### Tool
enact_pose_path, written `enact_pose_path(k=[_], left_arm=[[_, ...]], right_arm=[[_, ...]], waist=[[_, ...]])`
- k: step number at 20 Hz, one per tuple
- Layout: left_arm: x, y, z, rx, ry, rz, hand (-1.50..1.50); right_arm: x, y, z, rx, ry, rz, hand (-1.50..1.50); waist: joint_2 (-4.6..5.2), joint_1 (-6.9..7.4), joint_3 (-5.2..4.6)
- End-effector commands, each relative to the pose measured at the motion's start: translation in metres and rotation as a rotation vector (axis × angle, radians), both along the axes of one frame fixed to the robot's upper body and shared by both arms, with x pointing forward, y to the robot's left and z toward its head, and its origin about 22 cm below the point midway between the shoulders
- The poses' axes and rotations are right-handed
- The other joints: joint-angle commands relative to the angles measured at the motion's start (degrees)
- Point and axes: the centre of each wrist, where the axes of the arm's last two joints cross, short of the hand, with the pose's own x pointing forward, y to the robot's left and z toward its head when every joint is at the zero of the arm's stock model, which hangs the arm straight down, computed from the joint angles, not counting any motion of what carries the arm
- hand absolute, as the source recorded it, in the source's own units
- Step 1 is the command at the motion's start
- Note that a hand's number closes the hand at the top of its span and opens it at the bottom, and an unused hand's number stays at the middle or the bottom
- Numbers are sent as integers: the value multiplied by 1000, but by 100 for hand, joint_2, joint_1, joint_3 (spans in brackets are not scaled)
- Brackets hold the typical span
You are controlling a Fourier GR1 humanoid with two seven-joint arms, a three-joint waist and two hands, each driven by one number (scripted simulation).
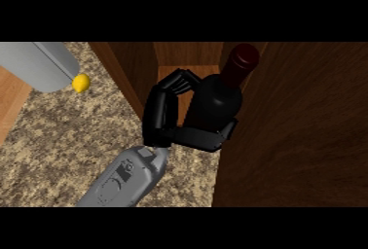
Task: Pick up the wine, place it into the cabinet and close the cabinet
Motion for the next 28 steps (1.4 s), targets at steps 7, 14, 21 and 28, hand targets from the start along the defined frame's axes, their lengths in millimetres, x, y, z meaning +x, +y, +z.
enact_pose_path(k=[7,14,21,28], left_arm=[[24,-1,-36,19,5,60,150],[5,5,-76,116,-23,91,150],[32,13,-80,104,-32,142,150],[57,33,-83,60,-26,176,150]], right_arm=[[-18,-9,11,27,-35,22,-150],[-24,-7,19,17,-34,31,-150],[-5,5,14,40,-48,25,-150],[-1,4,5,45,-35,17,-150]], waist=[[13,-34,0],[-3,18,-2],[8,20,-3],[13,12,-2]])
